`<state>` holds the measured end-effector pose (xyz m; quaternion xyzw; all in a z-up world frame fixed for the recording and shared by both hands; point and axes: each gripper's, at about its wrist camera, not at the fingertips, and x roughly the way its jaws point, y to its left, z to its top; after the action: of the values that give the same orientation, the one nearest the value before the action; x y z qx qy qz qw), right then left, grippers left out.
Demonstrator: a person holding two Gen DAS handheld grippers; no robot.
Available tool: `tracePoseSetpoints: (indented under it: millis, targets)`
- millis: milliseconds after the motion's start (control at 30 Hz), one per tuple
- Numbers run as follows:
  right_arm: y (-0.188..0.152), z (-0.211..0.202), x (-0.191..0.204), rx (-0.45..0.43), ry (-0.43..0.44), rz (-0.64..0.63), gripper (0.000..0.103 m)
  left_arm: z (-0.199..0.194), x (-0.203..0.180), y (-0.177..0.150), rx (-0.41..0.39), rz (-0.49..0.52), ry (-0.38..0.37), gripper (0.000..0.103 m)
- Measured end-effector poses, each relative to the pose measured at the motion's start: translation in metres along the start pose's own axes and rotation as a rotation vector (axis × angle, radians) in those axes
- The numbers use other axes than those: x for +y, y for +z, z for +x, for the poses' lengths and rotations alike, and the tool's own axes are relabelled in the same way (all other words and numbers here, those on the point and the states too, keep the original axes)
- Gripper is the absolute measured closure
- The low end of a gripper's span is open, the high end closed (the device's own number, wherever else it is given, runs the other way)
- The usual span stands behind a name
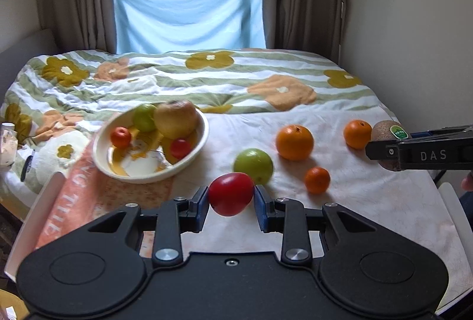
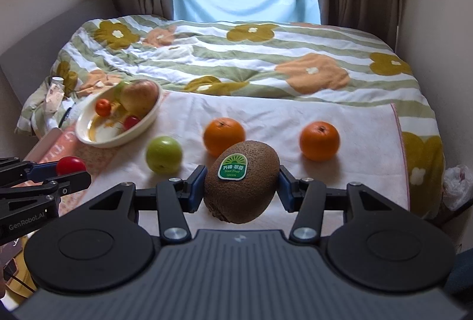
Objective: Organize fruits
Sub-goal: 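Carry the red tomato and kiwi in both grippers toward the white bowl, then open the left gripper to drop the tomato in the bowl while the right sets the kiwi down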
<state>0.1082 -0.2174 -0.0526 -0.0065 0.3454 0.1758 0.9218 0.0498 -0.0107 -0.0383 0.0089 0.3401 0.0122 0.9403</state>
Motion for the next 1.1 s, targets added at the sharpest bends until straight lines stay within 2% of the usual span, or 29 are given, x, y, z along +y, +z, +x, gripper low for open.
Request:
tracePoseSetpoints:
  millis: [267,567,967,1033,1100]
  targets:
    - [0.024,-0.007,0.06,-0.017,0.038,-0.015,0.038,-0.016,0.051,0.016,-0.026,-0.004,0.013,0.067]
    - [0.043,0.013,0.13,-0.025,0.04,0.011,0.038,-0.006,0.116,0.034,-0.027,0.041,-0.009,0.067]
    - [0.056,0.07,0.19,0.0,-0.017,0.065,0.039,0.06,0.175,0.052,0.01,0.131,-0.081,0.067]
    - [0.058,0.078,0.196,-0.009,-0.026,0.068,0.044,0.074,0.18,0.053,0.022,0.146,-0.095,0.067]
    - [0.061,0.087,0.201,-0.013,-0.04,0.065,0.045,0.089,0.184,0.054,0.037,0.162,-0.109,0.067]
